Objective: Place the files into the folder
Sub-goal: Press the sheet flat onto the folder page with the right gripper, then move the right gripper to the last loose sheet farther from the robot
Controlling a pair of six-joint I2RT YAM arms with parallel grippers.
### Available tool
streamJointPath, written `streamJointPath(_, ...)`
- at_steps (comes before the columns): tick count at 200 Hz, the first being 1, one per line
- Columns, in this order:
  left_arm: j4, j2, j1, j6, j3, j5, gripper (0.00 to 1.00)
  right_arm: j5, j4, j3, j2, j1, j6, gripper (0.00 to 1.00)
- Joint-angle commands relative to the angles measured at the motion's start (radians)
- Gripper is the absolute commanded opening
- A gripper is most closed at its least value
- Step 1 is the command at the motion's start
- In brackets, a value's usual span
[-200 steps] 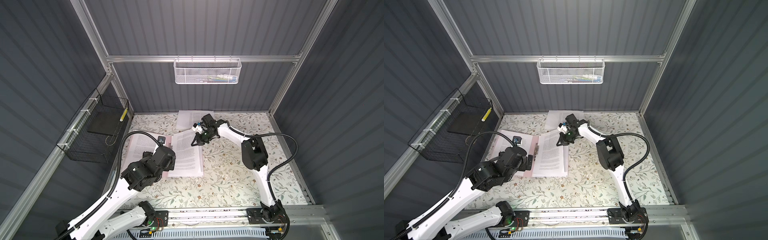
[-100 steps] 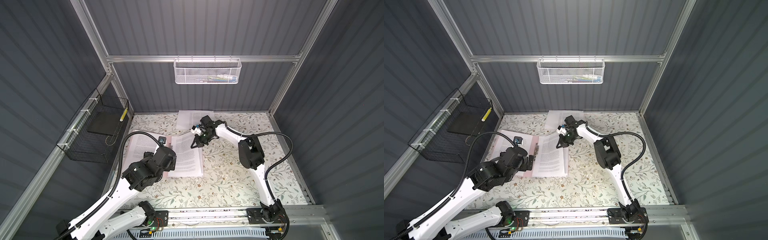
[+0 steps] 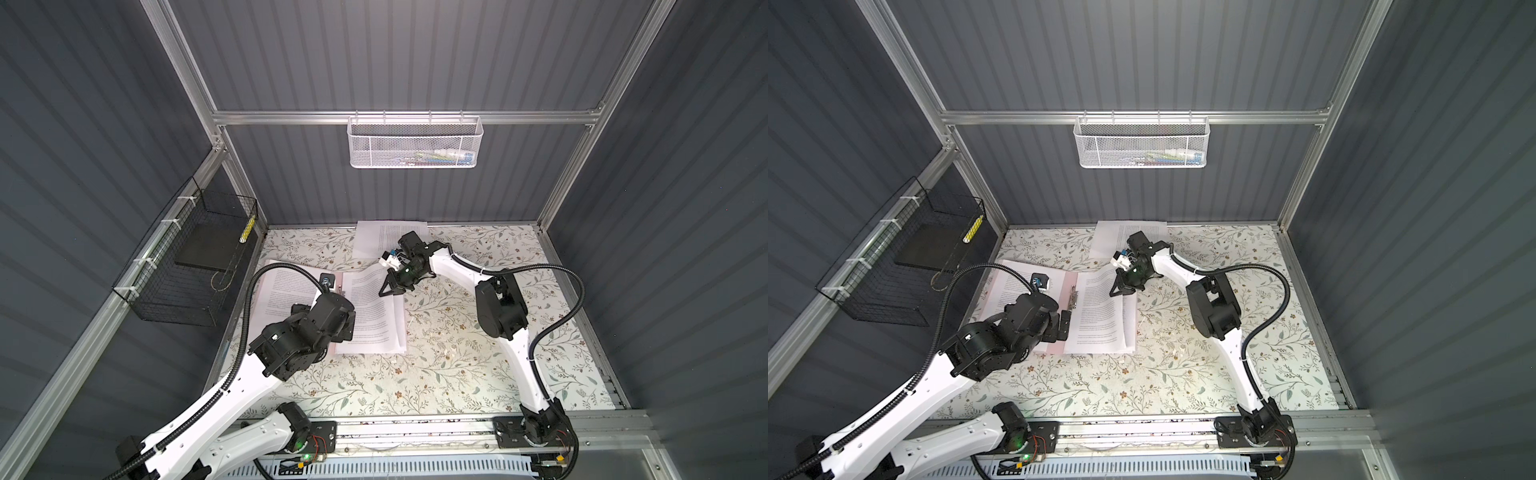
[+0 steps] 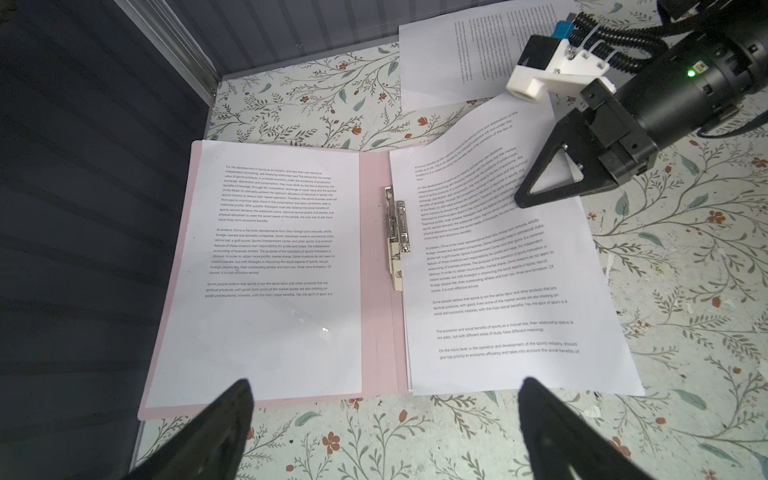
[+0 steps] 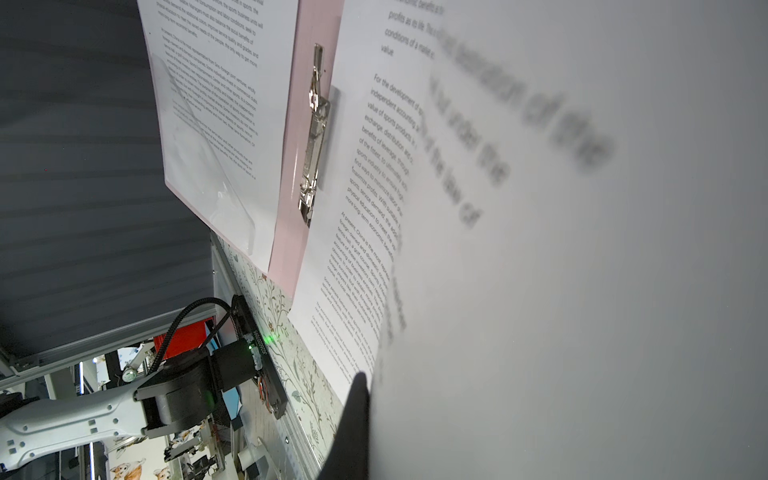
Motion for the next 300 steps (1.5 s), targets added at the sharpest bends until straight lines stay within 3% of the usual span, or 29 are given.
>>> streamJointPath(1,0.005,-0.001,-0.002,-0.013,-0.009,0.011,1.00,0.007,0.015,-0.025,-0.022,0.002,-0.001,0.22)
streamJointPath(22,0.007,-0.003,-0.001,-0.012,-0.013,0.009,1.00,0.062,0.014,-0.060,-0.061,-0.002,-0.004,0.52)
streamJointPath(26,0.008,-0.005,0.000,-0.012,-0.013,0.009,1.00,0.082,0.013,-0.069,-0.076,-0.001,-0.005,0.61)
streamJointPath(29,0.009,-0.005,-0.001,-0.011,-0.013,0.009,1.00,0.097,0.013,-0.077,-0.085,-0.001,-0.007,0.90)
streamJointPath(30,0.008,-0.005,-0.001,-0.011,-0.013,0.009,1.00,0.102,0.014,-0.080,-0.088,-0.001,-0.007,0.95)
streamJointPath(34,0.008,-0.006,-0.001,-0.010,-0.013,0.008,1.00,0.124,0.014,-0.091,-0.102,-0.003,-0.008,0.99)
streamJointPath(70,0.009,-0.010,0.000,-0.006,-0.019,0.003,1.00,0.276,-0.011,-0.168,-0.198,-0.021,0.002,0.99)
streamJointPath(102,0.024,-0.003,-0.002,-0.007,-0.031,0.003,1.00,0.556,-0.010,-0.159,-0.220,-0.066,0.088,0.99)
streamJointPath(145,0.038,0.038,-0.002,-0.020,-0.022,0.022,1.00,0.635,0.105,0.023,-0.091,-0.151,0.243,0.99)
streamJointPath(216,0.037,0.053,-0.001,-0.063,-0.021,0.039,1.00,0.544,0.316,0.267,0.129,-0.207,0.424,0.99)
streamJointPath(242,0.040,0.065,-0.001,-0.072,-0.018,0.050,1.00,0.528,0.320,0.351,0.210,-0.215,0.484,0.99)
streamJointPath(300,0.036,0.063,-0.002,-0.085,0.007,0.063,1.00,0.490,0.365,0.344,0.274,-0.227,0.586,0.99)
